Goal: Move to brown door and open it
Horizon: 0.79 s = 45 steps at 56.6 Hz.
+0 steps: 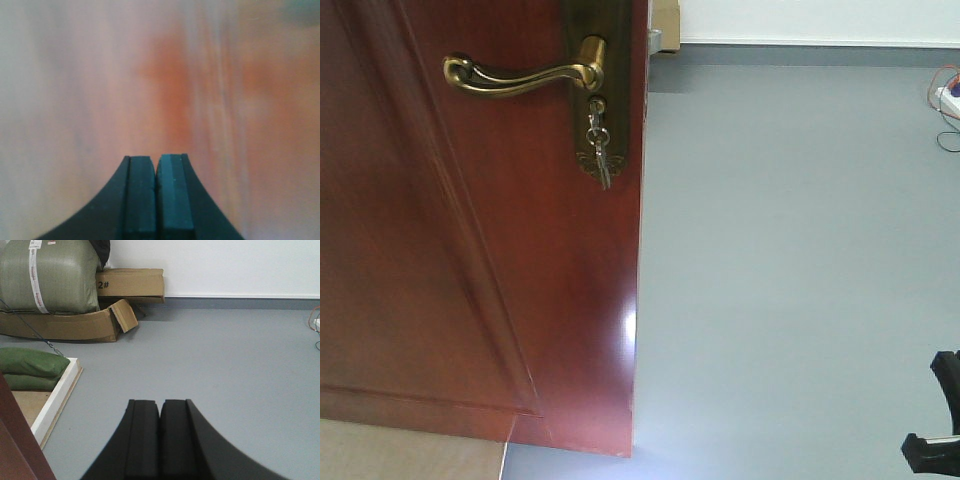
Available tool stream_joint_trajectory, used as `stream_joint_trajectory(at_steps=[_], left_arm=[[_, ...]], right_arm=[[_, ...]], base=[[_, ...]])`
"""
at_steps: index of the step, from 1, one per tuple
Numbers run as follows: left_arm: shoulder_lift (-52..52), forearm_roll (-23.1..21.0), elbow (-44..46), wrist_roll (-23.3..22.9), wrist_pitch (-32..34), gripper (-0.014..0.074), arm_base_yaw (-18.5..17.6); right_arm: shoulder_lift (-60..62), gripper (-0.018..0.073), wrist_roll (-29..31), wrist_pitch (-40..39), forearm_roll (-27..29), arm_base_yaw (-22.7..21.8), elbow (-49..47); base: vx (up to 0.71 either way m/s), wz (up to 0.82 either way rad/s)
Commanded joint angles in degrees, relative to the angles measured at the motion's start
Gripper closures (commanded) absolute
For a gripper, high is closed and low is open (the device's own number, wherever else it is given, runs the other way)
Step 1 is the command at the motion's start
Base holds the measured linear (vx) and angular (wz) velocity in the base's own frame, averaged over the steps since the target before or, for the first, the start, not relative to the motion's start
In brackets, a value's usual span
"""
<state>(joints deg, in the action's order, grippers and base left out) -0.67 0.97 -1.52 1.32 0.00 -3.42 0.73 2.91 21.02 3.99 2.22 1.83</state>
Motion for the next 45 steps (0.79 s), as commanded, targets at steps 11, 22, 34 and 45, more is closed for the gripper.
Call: stream_joint_trajectory(at_steps=[11, 22, 34, 45], left_arm=[[-0.8, -0.6, 0.9, -2.5, 4.3, 0.0545, 0.7], [-0.8, -0.6, 0.9, -2.5, 2.9, 0.0545, 0.7], [-0.8, -0.6, 0.9, -2.5, 2.9, 0.0545, 0.7], [-0.8, -0.6, 0.9, -2.5, 2.9, 0.0545, 0.7]], right_arm=[[0.3, 0.0559, 0.4, -4.4, -0.2, 0.0, 0.2], [0.3, 0.0559, 0.4, -4.4, -0.2, 0.0, 0.2], [0.3, 0.0559, 0.4, -4.4, -0.2, 0.0, 0.2], [0.3, 0.0559, 0.4, -4.4, -0.2, 0.0, 0.2]], base=[[0.00, 0.00], [0.00, 0.00], [0.00, 0.00], [0.00, 0.00]])
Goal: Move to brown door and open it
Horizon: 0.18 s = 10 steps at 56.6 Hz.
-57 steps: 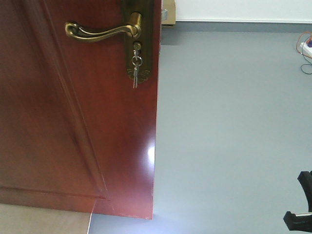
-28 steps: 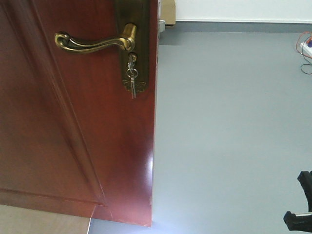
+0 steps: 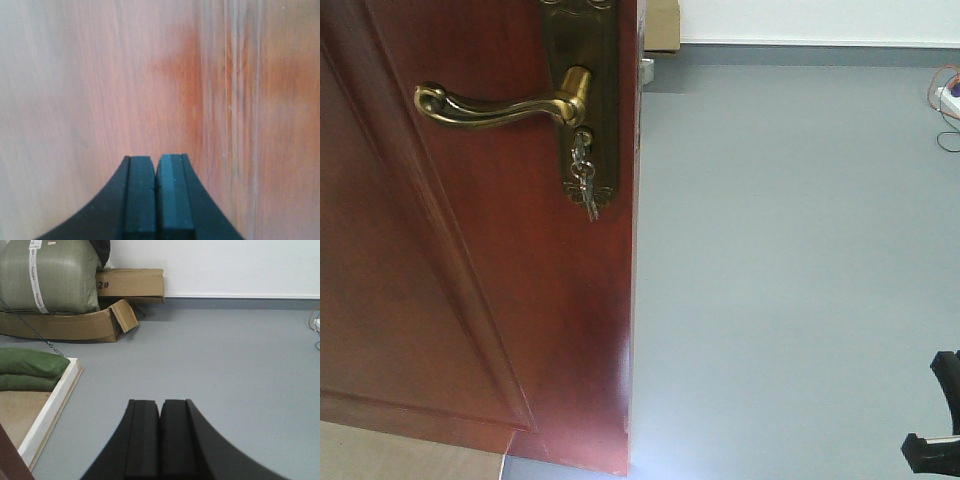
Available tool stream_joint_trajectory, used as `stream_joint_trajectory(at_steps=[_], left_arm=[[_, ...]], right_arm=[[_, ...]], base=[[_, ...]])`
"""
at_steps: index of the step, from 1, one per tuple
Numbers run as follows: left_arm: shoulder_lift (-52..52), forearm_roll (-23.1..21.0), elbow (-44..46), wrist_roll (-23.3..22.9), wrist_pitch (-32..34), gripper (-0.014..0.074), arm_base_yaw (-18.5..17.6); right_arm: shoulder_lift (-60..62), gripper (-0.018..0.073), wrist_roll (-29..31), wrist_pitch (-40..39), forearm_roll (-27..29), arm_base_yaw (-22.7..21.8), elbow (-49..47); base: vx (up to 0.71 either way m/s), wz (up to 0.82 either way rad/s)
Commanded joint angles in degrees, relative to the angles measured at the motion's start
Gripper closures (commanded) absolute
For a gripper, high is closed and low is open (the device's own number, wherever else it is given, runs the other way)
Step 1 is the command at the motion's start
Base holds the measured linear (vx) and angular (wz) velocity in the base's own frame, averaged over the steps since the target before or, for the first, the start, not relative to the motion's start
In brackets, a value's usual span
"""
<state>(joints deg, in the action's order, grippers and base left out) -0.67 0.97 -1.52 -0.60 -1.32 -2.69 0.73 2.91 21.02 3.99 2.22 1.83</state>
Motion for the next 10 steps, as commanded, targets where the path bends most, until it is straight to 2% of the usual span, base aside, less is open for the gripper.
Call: stream_joint_trajectory(at_steps=[1, 10], left_arm=[[-0.8, -0.6, 0.9, -0.6, 4.3, 0.0545, 0.0], [-0.8, -0.6, 0.9, -0.6, 4.3, 0.0545, 0.0]], right_arm=[[0.3, 0.0559, 0.4, -4.4, -0.2, 0.0, 0.2], [0.3, 0.0559, 0.4, -4.4, -0.2, 0.0, 0.2]], base=[[0.00, 0.00], [0.00, 0.00]])
